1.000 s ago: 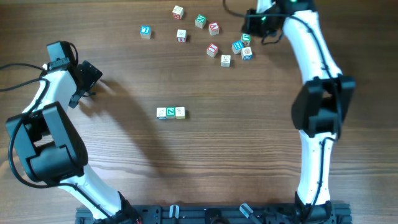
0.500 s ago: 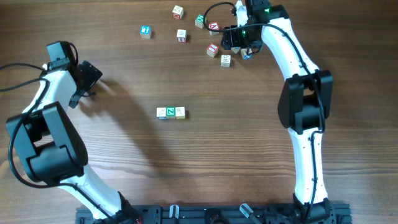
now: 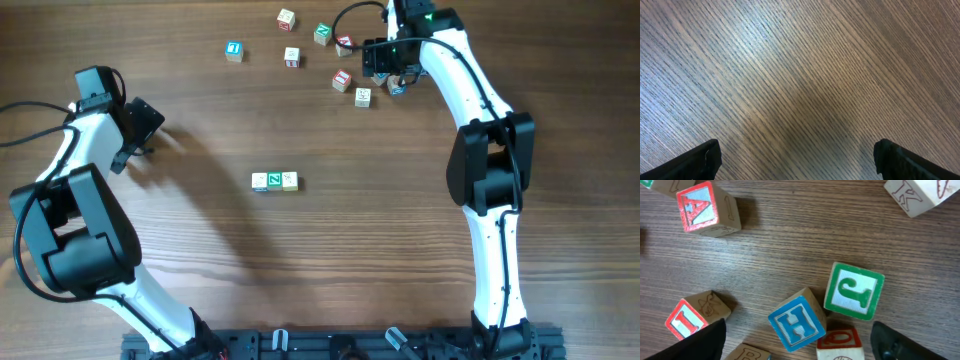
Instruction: Form a horizontal line
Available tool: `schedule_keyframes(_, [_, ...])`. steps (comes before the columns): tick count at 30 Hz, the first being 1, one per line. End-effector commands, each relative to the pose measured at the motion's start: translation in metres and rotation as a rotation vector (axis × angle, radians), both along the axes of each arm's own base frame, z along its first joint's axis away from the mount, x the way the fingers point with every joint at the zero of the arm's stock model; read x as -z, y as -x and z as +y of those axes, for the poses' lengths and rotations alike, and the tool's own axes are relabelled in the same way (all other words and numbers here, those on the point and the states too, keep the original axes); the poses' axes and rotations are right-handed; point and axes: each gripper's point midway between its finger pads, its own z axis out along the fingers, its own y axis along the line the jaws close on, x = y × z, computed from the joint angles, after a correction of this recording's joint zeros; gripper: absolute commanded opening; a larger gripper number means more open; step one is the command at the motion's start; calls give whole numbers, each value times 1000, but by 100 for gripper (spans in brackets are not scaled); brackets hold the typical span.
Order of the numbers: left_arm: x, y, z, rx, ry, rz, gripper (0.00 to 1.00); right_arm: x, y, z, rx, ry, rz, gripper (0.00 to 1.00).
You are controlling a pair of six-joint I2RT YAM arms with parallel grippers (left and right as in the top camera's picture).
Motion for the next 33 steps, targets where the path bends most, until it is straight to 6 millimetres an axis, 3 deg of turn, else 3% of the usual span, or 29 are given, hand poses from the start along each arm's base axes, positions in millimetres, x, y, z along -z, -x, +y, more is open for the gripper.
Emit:
schedule_keyframes(1, [0, 0, 3, -2, -6, 4, 100, 11, 6, 22, -4, -120, 52, 93])
schedule_keyframes(10, [0, 0, 3, -2, -6, 4, 100, 4, 10, 71, -92, -160, 9, 94])
schedule_keyframes(17, [0, 0, 3, -2, -6, 4, 100, 9, -5, 32, 7, 41, -52, 100])
schedule_keyframes(28, [0, 0, 3, -2, -6, 4, 100, 14, -1, 22, 89, 52, -18, 100])
schedule_keyframes(33, [0, 0, 3, -2, -6, 4, 100, 30, 6, 27, 69, 32, 28, 100])
